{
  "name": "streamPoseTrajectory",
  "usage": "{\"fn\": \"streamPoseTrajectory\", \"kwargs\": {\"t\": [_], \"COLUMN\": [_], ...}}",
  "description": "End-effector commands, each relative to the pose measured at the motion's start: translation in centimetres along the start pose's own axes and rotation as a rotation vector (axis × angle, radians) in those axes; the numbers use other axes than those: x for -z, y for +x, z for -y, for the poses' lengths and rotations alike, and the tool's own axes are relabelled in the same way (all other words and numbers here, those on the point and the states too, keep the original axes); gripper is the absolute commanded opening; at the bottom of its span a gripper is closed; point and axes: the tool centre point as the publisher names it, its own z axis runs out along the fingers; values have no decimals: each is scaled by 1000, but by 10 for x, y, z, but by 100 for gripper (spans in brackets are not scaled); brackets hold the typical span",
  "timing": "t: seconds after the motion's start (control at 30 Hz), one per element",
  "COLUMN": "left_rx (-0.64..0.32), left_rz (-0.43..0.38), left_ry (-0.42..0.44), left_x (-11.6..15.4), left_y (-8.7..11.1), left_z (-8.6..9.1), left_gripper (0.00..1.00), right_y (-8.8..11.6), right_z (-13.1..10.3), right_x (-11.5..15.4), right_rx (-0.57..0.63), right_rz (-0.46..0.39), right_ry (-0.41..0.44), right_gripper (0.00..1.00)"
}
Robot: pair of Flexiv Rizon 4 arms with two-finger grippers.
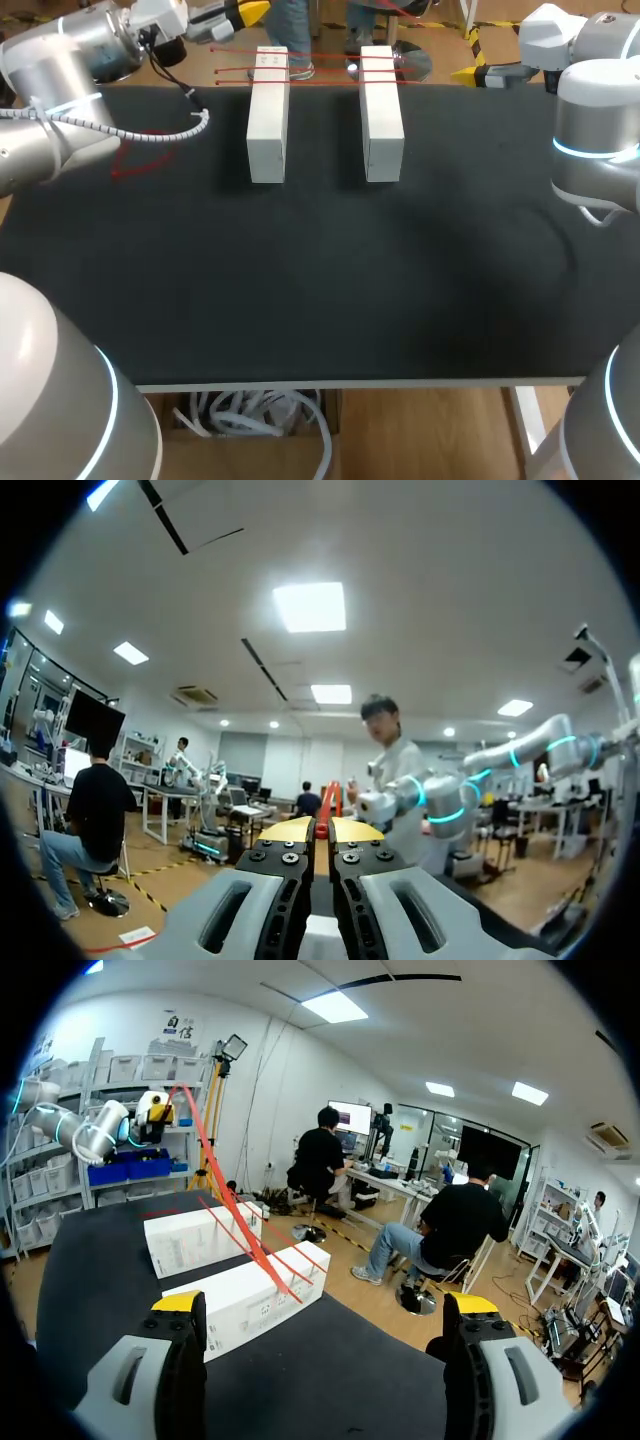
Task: Grab the tape and strap the tape.
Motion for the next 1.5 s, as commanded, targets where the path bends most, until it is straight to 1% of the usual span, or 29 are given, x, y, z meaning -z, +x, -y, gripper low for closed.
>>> {"fn": "streamPoseTrajectory", "kwargs": {"t": [0.03, 0.2, 0.4, 1.27, 1.37, 1.4, 1.47, 1.5], "left_rx": [-1, 0, 0, 7, 7, 7, 7, 7], "left_rz": [0, 2, -2, 4, 4, 4, 4, 4], "left_ry": [12, 34, 41, 40, 40, 40, 40, 40], "left_x": [-3, -5, -6, -6, -6, -6, -6, -6], "left_y": [-1, 2, 4, 4, 4, 4, 4, 4], "left_z": [0, 4, 6, 6, 6, 6, 6, 6], "left_gripper": [0, 0, 0, 0, 0, 0, 0, 0], "right_y": [0, 0, 0, 0, -1, -2, -5, -6], "right_z": [0, 0, 0, 0, 0, 1, 1, 2], "right_x": [0, 0, 0, 0, 3, 4, 7, 9], "right_rx": [0, 0, 0, 0, 27, 19, 24, 29], "right_rz": [-1, -1, -1, -1, 86, 110, 182, 200], "right_ry": [-1, -1, -1, -1, 8, 6, 16, 11], "right_gripper": [100, 100, 100, 100, 100, 100, 100, 100]}}
